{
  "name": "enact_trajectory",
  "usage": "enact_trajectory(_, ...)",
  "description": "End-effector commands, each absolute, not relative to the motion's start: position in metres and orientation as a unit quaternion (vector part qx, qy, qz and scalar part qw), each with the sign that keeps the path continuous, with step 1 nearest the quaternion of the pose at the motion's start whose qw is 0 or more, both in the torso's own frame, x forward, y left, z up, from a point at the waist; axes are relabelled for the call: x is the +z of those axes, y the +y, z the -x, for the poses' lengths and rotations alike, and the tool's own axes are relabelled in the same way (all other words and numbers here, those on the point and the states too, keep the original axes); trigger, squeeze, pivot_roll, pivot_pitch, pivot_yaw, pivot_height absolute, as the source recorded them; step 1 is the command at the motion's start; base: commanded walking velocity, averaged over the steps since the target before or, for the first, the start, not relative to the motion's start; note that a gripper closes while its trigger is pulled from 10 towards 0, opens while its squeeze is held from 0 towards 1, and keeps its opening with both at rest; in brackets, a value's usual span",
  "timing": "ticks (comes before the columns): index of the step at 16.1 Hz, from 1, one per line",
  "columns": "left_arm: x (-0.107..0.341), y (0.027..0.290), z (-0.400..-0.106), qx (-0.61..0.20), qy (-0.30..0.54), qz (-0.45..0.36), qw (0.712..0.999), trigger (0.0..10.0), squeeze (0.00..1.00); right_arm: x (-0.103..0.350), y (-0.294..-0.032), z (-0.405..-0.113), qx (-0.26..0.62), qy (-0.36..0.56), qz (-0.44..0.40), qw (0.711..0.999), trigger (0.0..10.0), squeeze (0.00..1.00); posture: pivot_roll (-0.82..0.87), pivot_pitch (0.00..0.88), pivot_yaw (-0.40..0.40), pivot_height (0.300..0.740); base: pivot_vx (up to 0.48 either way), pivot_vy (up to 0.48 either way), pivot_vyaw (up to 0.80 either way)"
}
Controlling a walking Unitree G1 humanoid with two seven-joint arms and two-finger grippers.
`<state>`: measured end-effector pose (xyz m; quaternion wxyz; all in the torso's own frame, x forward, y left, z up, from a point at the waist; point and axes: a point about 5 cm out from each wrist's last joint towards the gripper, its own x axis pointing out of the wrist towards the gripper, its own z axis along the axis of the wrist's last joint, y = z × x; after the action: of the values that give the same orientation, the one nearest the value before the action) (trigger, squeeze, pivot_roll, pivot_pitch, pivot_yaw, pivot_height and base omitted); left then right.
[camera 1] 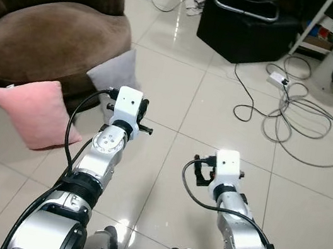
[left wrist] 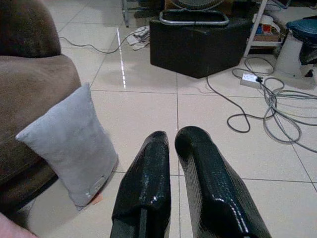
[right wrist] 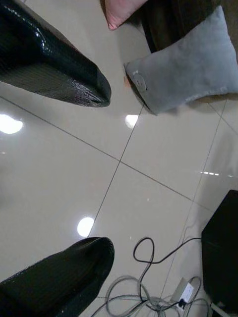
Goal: Move the pillow to the sofa from floor
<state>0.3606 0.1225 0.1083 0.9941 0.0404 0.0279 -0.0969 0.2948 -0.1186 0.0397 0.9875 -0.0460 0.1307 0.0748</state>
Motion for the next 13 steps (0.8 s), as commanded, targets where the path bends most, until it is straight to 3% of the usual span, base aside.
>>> enact_trajectory(1, 0.1049, 0.1230, -0.3603, -0.095, 0.040, -0.043, 0.994, 10.0, 0.00, 0.0353, -0.1204, -0.2918, 0.072, 0.142, 0.047, 0.986, 10.0, 0.00, -0.14, 0.195, -0.018, 0.740, 0.480, 0.000, 0.00)
enact_trajectory(13, 0.1037, 0.1160, -0.3589, -0.123, 0.040, -0.059, 0.990, 10.0, 0.00, 0.0346, -0.1200, -0.2899, 0.065, 0.142, 0.042, 0.987, 10.0, 0.00, -0.15, 0.204, -0.008, 0.740, 0.478, 0.000, 0.00)
